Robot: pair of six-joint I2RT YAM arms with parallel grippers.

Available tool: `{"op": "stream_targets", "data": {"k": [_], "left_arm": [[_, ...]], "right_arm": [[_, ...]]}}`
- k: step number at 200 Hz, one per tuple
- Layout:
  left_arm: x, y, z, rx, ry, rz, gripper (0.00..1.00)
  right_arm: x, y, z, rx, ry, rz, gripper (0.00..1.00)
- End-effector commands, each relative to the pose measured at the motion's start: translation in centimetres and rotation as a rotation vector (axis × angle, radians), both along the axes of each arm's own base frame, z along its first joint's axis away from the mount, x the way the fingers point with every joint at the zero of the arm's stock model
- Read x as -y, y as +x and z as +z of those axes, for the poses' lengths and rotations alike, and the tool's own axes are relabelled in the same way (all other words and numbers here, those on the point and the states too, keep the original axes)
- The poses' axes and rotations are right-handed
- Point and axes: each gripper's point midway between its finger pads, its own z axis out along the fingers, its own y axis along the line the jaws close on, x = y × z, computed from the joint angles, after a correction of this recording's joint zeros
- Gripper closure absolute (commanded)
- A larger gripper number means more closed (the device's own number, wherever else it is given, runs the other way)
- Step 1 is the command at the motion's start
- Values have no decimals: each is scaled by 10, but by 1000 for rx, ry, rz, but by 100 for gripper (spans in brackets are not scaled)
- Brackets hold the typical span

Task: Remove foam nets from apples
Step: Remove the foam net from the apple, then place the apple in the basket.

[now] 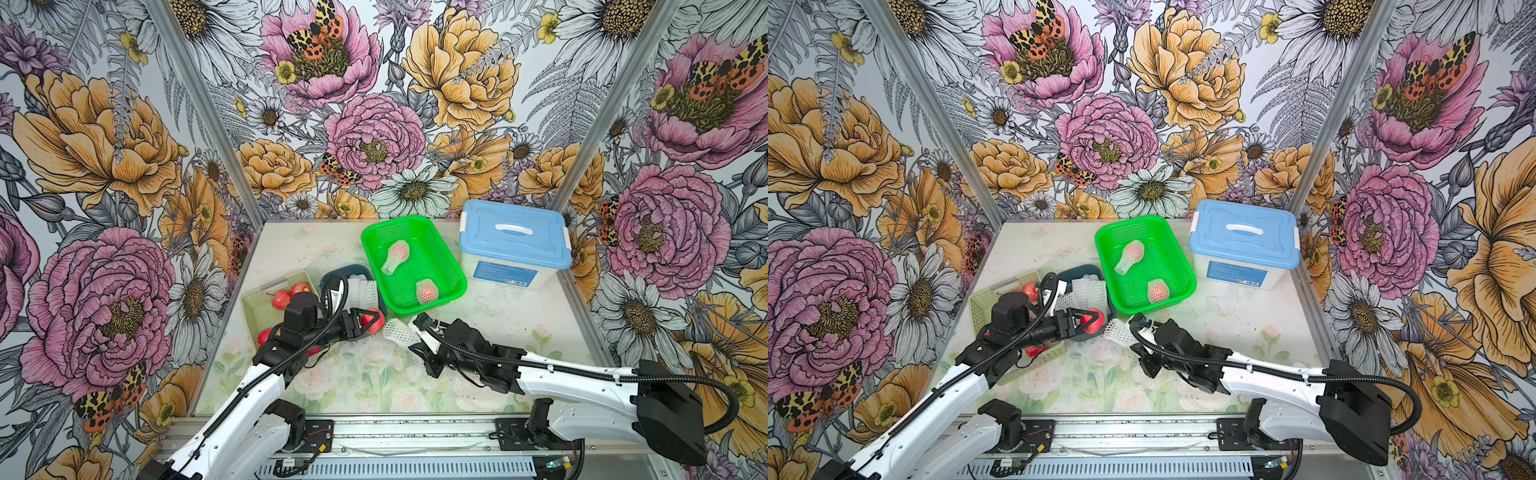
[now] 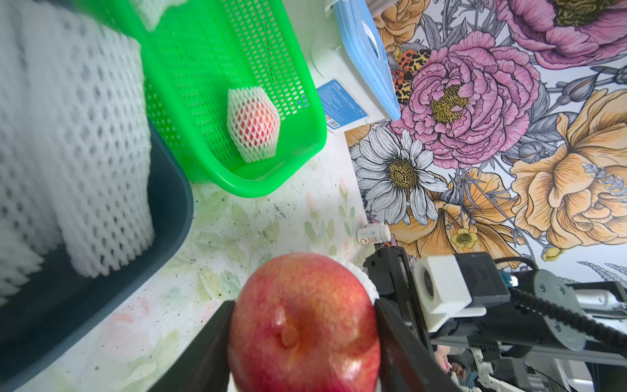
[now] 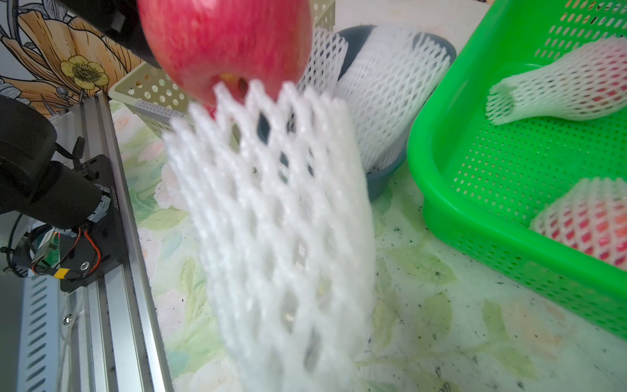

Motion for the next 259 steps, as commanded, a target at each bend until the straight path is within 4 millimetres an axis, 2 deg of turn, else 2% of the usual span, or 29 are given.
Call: {"op": "stream_targets", "data": {"k": [1,62,103,128,160,185,224,259], "left_arm": [[-27,11,3,24,83,119,57],[-101,27,-29,-94,325,455,60],[-133,30,-51,-186,449,573,61],[-144,35,-64,-247,473,595,58],[-152,40,-68,-278,477,603,51],[-154,41,-72,-295,483,610,46],[-157,42,-71,-299,471,617,31],[-161,44,-63,-286,442,632,21]], "right_arm": [[7,3,2,20,1,-18,100],[5,11,4,29,14,-36,100],[-1,17,4,20,31,-55,100],[-5,24,5,25,39,-78,100],[-19,36,3,14,16,-87,100],[-34,58,14,40,18,-131,100],[-77,93,27,14,1,-138,100],[-116,107,15,-50,-22,-88,100]]}}
